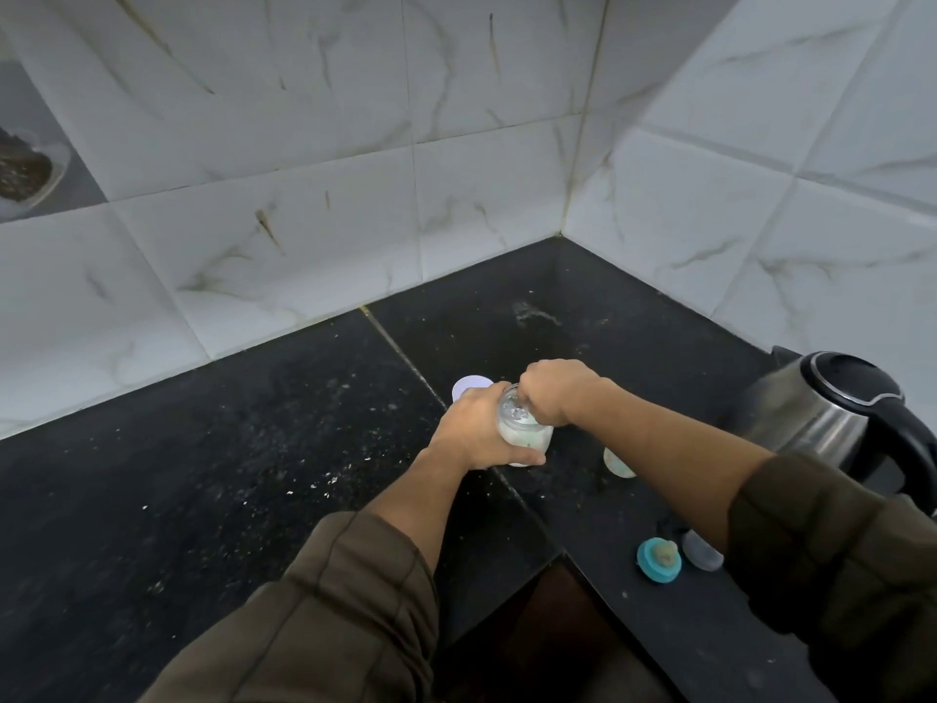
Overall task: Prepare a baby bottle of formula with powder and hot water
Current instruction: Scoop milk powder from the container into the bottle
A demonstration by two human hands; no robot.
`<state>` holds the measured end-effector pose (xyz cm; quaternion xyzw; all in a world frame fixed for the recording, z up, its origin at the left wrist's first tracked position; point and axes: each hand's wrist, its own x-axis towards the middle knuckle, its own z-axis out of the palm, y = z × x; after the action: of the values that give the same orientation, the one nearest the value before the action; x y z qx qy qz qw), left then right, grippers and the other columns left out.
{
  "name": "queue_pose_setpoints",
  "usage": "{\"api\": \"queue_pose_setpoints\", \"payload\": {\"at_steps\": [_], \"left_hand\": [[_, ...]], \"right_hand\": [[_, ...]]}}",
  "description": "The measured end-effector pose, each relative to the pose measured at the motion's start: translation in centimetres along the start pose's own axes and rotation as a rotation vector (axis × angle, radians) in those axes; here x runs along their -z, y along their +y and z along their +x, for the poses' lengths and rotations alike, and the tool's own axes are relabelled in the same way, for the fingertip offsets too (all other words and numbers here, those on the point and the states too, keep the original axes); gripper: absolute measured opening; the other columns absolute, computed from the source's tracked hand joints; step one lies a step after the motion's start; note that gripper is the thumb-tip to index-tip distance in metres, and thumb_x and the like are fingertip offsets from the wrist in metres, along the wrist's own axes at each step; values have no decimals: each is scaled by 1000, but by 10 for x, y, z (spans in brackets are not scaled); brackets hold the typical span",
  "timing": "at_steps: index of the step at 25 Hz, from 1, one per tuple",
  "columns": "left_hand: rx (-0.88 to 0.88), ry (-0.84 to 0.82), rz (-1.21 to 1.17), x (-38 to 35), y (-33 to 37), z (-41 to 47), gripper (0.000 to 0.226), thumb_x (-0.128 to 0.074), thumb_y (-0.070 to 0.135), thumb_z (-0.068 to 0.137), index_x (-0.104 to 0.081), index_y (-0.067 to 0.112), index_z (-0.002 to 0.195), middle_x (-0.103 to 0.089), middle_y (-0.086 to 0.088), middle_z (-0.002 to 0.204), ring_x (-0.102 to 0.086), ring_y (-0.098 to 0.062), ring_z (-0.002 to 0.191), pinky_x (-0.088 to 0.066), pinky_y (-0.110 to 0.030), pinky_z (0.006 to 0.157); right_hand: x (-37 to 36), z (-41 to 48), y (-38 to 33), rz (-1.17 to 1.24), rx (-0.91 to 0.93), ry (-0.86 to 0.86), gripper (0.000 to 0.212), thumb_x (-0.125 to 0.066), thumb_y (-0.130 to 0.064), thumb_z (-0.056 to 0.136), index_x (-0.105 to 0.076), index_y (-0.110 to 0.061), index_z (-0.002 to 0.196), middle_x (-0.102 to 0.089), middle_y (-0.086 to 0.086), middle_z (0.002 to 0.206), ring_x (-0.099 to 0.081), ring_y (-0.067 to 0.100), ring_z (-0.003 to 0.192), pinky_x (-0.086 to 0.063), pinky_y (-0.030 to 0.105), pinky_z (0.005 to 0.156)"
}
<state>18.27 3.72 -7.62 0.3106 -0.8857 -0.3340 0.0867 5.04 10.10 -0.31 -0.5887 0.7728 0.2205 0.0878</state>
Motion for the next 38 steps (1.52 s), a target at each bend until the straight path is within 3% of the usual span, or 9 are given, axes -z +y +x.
{"api": "queue_pose_setpoints", "payload": {"at_steps": [5, 10, 16, 20, 23, 26, 29, 32, 38], "left_hand": [[-11, 78, -51, -11, 3, 4, 65, -87, 54, 53, -57, 33, 107, -63, 19, 92, -63, -4, 87, -58, -30, 80], [-52, 171, -6, -15, 8, 5, 64, -80, 63, 53, -51, 38, 104, -63, 22, 94, -62, -1, 85, -56, -27, 74], [-239, 376, 182, -3, 12, 15, 81, -82, 56, 63, -52, 23, 131, -59, 8, 124, -56, -13, 111, -49, -29, 95], [-276, 437, 202, -1, 26, 19, 78, -78, 56, 62, -53, 25, 128, -60, 9, 123, -57, -13, 109, -50, -31, 94], [-289, 447, 224, 0, 33, 19, 77, -77, 58, 62, -52, 27, 129, -60, 11, 125, -56, -12, 112, -50, -32, 96], [-258, 432, 242, -1, 33, 19, 81, -78, 61, 62, -50, 28, 131, -59, 10, 128, -56, -12, 114, -49, -32, 97], [-203, 438, 233, -1, 30, 20, 84, -80, 58, 63, -49, 25, 134, -58, 9, 129, -56, -15, 114, -48, -33, 96], [-125, 438, 192, 2, 29, 19, 85, -82, 56, 62, -49, 24, 133, -58, 8, 125, -55, -16, 112, -49, -33, 94], [-46, 467, 116, 6, 37, 17, 78, -80, 60, 56, -51, 30, 122, -58, 10, 116, -56, -15, 108, -51, -33, 89]], "right_hand": [[-2, 4, -5, -11, -43, -21, 9, -61, -17, 95, -61, -17, 104, -53, -1, 93, -56, 22, 86, -48, 34, 71], [2, 0, 2, -39, -40, 42, 18, -65, -21, 92, -65, -16, 109, -54, -1, 100, -58, 20, 88, -47, 33, 69], [12, -15, 18, 24, -101, 231, 38, -74, -26, 89, -61, -11, 121, -52, 4, 111, -48, 20, 91, -41, 35, 70], [11, -19, 21, 231, -150, 251, 33, -73, -26, 88, -62, -13, 115, -59, 3, 108, -60, 21, 87, -52, 35, 72], [11, -20, 26, 410, -224, 237, 12, -70, -20, 87, -59, -14, 87, -61, 2, 87, -62, 21, 77, -54, 34, 69], [8, -18, 33, 620, -279, 181, 15, -72, -19, 82, -61, -12, 75, -65, 4, 74, -63, 20, 67, -51, 31, 60], [8, -22, 44, 944, -330, 180, 14, -76, -15, 78, -74, -6, 89, -74, 10, 92, -72, 23, 81, -64, 33, 71], [8, -30, 55, 1172, -353, 214, 11, -80, -12, 81, -74, -8, 89, -69, 2, 102, -67, 19, 99, -65, 39, 80], [-5, -42, 70, 1204, -296, 306, 15, -78, -16, 89, -77, -15, 74, -74, 0, 104, -67, 15, 97, -63, 30, 69]]}}
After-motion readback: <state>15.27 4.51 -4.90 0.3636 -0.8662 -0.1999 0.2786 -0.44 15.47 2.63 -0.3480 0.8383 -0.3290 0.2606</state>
